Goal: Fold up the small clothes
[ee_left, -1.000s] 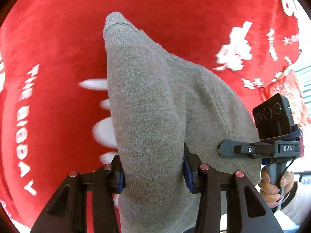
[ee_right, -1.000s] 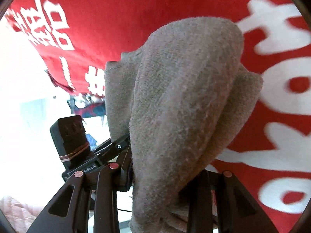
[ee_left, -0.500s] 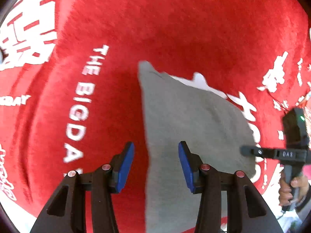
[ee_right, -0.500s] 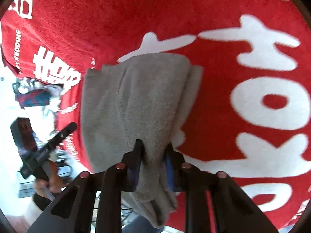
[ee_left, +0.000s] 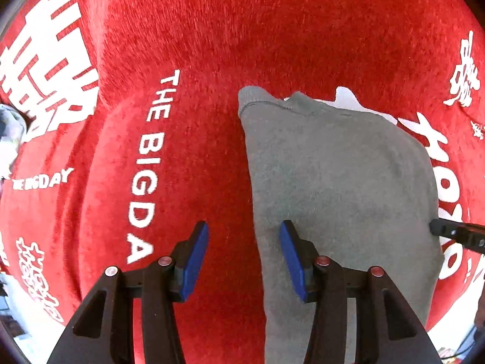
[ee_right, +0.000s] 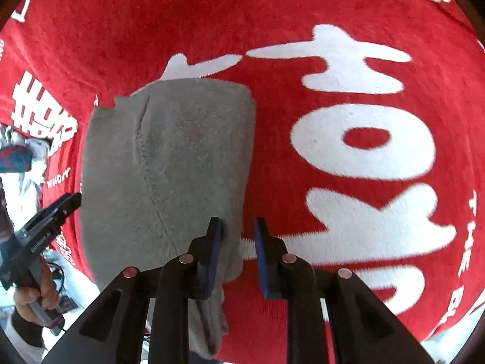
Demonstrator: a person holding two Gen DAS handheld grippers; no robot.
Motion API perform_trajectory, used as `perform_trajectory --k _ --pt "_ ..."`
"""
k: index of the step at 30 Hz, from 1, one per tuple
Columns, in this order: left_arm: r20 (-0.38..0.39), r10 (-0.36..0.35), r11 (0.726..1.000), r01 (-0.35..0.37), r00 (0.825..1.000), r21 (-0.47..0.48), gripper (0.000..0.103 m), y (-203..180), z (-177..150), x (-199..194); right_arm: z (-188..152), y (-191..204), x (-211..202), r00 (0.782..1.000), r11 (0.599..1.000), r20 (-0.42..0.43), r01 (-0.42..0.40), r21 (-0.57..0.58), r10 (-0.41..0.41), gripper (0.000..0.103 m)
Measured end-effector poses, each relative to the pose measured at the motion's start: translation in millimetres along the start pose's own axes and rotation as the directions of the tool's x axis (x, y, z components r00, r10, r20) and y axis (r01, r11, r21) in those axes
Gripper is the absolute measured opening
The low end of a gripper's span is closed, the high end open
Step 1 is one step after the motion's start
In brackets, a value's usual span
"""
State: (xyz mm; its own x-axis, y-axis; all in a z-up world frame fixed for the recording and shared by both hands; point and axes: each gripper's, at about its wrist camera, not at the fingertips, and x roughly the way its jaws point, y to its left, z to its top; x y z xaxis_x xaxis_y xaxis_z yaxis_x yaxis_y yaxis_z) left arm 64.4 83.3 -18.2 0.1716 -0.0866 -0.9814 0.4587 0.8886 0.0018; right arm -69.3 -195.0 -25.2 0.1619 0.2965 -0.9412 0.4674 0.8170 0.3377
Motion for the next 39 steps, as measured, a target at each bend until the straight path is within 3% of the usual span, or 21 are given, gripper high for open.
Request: perform_trajectory --k 3,7,11,17,25,39 --pt "-0.009 -0.016 1.0 0.016 1.0 -0.016 0.051 2.8 -6.7 -7.9 -12.9 -1.0 -13.0 1.0 1.0 0.024 -0.014 0.01 0.014 0.023" --pt "-0.031 -0.026 0.999 0.025 0.999 -0.039 0.051 3.7 -21.5 -15.7 -24.3 25.4 -21.5 0.998 0.999 0.048 -0.03 -0.028 0.032 0.023" --pt "-0.047 -0.026 0.999 0.024 0.999 -0.048 0.051 3.4 -32.3 -17.7 -34.9 40.6 -15.0 0.999 0.996 0.017 -0.044 -0.08 0.046 0.023" --pt "-0.053 -0.036 0.997 0.033 0.998 -0.066 0.051 5.4 -36.8 -18.9 -42.2 47.7 9.8 0.999 0.995 -0.035 0.0 -0.095 -0.003 0.023" --pt "-0.048 -0.042 0.996 0.039 0.998 -0.077 0.051 6.3 -40.8 -19.3 -44.5 52.9 14.7 0.998 0.992 -0.037 0.039 -0.123 -0.043 0.023" --pt "-0.078 -0.041 0.997 0.036 0.996 -0.065 0.051 3.7 -48.8 -24.7 -58.9 44.8 20.5 0.991 0.996 -0.105 0.079 -0.051 -0.084 0.023"
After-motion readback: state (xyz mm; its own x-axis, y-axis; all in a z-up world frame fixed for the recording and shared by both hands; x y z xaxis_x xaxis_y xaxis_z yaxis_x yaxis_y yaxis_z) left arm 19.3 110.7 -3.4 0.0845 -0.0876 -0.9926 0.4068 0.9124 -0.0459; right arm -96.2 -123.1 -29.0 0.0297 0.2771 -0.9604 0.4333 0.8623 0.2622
